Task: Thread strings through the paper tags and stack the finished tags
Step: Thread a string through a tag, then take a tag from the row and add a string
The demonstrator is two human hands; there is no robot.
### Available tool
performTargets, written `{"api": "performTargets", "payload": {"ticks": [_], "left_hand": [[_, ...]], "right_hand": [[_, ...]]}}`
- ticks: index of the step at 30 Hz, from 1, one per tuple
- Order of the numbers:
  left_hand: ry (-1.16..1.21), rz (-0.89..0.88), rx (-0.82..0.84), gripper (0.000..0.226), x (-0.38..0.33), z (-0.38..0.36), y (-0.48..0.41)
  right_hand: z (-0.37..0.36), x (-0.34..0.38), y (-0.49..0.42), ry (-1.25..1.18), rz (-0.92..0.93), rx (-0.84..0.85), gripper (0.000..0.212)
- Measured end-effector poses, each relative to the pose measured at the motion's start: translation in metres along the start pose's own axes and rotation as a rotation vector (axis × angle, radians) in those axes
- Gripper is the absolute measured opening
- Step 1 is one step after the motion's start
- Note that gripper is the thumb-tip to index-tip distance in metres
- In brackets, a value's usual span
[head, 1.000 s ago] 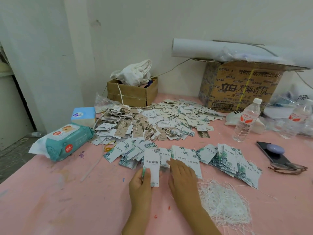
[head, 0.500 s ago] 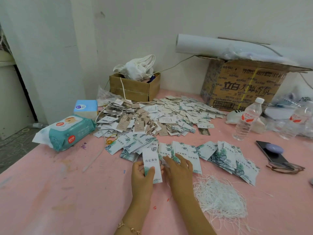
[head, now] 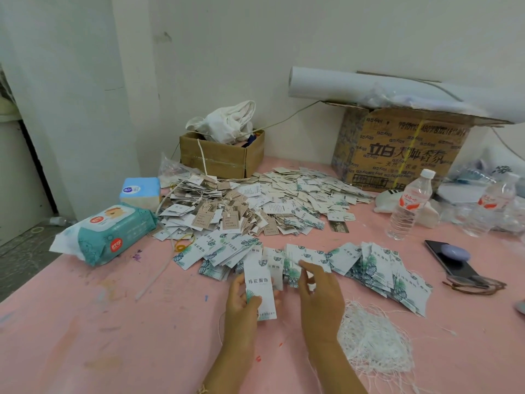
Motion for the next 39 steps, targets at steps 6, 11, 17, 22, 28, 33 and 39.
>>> {"api": "performTargets", "payload": {"ticks": [6, 11, 17, 22, 28, 33, 39], "left_hand": [[0.200, 0.091, 0.140, 0.055, -0.001, -0.010, 0.008], [0.130, 0.141, 0.333, 0.060, 0.000, -0.017, 0.021], [0.148, 0.172, 0.390, 0.044, -0.002, -0.017, 0.022], [0.081, 0.140, 0.332, 0.035, 0.001, -0.016, 0.020], [0.006, 0.061, 0.232, 0.037, 0.003, -0.010, 0.016], [0.019, 0.032, 0.196, 0.035, 0.001, -0.011, 0.013], [-0.090, 0.023, 0.203, 0.058, 0.003, -0.014, 0.012]], "right_hand": [[0.024, 0.013, 0.006, -0.016, 0.337, 0.027, 0.009], [0.025, 0.009, 0.034, 0.055, 0.493, 0.176, 0.023], [0.022, -0.003, 0.033, -0.040, 0.439, 0.254, 0.022], [0.019, -0.005, 0.033, -0.177, 0.457, 0.347, 0.022], [0.026, -0.007, 0.031, -0.227, 0.269, 0.488, 0.023], [0.031, -0.044, 0.022, -0.036, 0.056, 0.728, 0.028], [0.022, -0.046, 0.024, -0.114, -0.111, 0.932, 0.024]]}}
Point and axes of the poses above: each hand's wrist, its own y-axis away from the middle knuckle, its own z-axis out of the back of the hand, x = y × z, the point moved 3 cm from there along -y, towards the middle knuckle
